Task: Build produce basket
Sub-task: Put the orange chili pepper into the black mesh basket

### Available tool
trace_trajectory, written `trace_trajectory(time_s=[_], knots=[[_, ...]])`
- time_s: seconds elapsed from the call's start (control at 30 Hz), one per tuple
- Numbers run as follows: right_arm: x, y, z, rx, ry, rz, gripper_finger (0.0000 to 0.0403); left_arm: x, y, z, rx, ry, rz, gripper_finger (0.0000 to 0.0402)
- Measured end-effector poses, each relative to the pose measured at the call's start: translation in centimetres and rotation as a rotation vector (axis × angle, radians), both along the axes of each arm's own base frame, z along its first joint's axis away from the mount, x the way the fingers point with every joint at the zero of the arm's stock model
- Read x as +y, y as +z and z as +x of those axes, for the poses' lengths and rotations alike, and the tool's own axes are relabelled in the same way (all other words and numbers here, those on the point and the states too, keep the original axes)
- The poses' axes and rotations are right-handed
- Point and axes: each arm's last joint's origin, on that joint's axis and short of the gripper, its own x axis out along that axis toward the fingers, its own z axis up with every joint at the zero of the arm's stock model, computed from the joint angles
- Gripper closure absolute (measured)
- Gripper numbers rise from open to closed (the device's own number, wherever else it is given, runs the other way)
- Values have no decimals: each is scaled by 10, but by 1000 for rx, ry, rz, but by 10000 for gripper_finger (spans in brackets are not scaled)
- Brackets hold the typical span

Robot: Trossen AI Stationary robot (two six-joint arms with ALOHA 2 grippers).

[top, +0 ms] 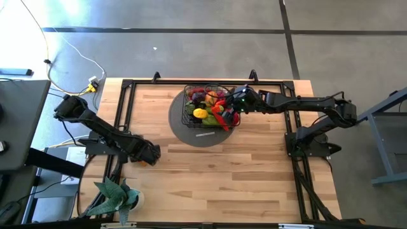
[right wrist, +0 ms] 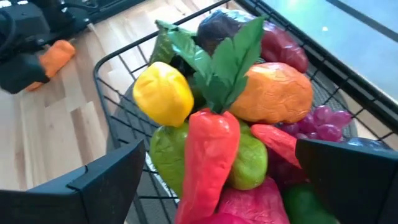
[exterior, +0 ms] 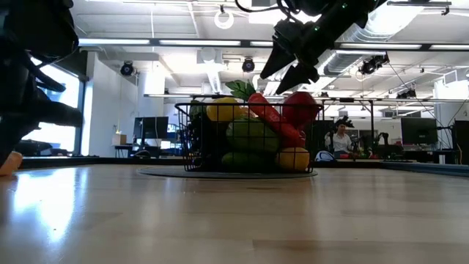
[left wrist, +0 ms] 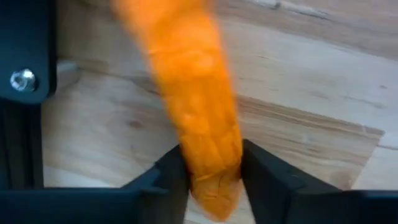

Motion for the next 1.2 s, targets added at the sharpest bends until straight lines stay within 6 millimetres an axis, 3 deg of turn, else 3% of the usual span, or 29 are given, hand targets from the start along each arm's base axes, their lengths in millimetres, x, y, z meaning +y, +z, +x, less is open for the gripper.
trace_trajectory(time_s=[0.23, 0.63, 1.2], knots=[[-1, 0, -1, 4, -50, -19, 4, -1, 6, 7, -38, -172, 39, 356], [-2, 0, -1, -15, -95, 26, 4, 8, 35, 37, -179, -442, 232, 350], [-3, 1, 0, -56, -196, 62, 4, 92, 107, 86, -201, -883, 515, 349]])
